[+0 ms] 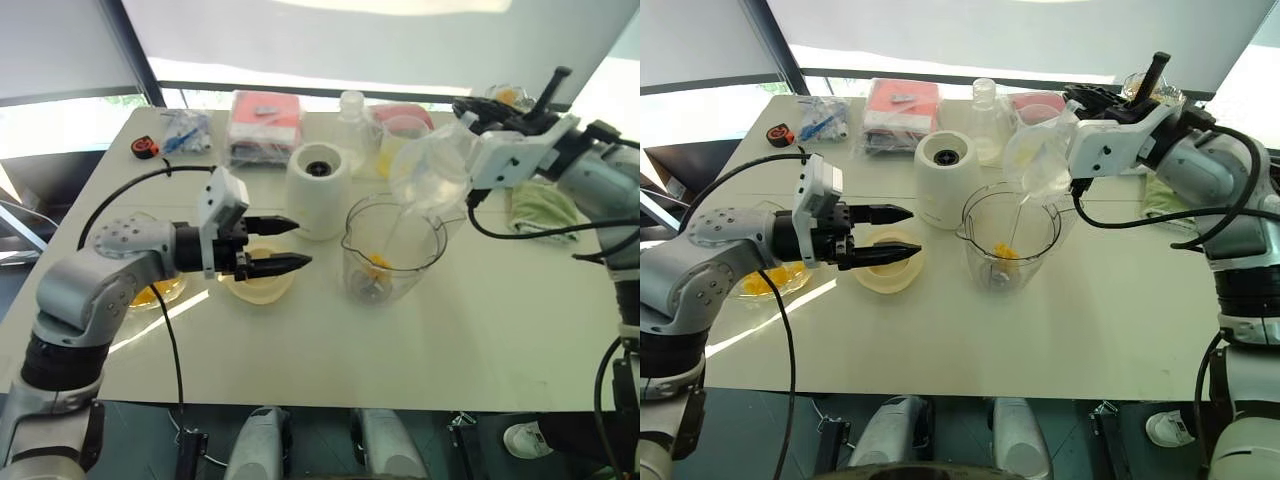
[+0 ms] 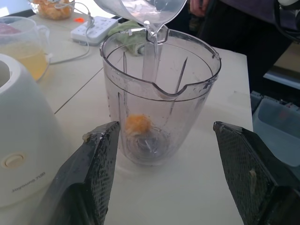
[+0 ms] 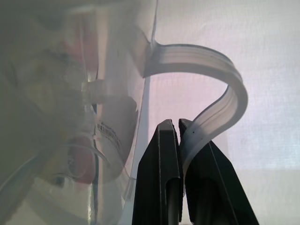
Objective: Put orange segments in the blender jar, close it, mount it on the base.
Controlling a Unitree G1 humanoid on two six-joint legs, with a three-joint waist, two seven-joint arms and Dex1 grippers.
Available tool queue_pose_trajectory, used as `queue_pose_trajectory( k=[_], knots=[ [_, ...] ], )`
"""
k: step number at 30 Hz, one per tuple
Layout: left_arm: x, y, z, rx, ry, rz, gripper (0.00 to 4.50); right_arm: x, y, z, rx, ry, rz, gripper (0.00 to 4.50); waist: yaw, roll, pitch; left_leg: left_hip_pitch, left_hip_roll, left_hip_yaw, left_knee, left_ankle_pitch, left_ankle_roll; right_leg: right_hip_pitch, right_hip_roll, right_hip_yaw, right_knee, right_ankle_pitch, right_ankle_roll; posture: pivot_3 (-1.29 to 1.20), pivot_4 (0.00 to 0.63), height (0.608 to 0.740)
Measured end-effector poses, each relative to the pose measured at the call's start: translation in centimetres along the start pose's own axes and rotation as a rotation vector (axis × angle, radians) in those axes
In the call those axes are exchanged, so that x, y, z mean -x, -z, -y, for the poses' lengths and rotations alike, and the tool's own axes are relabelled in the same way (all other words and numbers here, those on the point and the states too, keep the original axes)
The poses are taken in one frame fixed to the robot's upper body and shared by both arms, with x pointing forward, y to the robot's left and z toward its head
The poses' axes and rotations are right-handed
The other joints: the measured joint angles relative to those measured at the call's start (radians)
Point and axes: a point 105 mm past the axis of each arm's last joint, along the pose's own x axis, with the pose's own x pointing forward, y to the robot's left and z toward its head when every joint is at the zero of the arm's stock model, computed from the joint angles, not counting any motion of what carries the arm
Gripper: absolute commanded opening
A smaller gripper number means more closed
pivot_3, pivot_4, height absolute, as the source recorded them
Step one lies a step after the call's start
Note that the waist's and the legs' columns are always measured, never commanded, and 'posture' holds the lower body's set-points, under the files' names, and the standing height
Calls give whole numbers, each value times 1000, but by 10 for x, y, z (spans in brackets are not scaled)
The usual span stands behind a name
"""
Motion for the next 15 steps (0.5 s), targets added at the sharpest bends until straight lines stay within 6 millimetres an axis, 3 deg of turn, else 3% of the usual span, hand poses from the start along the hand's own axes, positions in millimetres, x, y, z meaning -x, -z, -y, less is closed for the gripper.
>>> queue_pose_trajectory(
  k=[6, 15],
  knots=[
    [-1, -1, -2, 8, 2, 11, 3305, 11, 22, 5, -378, 156, -104, 72, 1, 0, 0, 0, 0, -1, 0, 0, 0, 0, 0, 0, 1, 1, 2, 0, 150, 740],
    [-3, 0, 1, 8, 30, 1, 3305, 60, 91, 26, -801, 607, -472, 72, 1, 0, -1, 0, -1, -1, 0, 1, -1, 1, 1, -1, 1, 1, 1, 0, 150, 740]
  ],
)
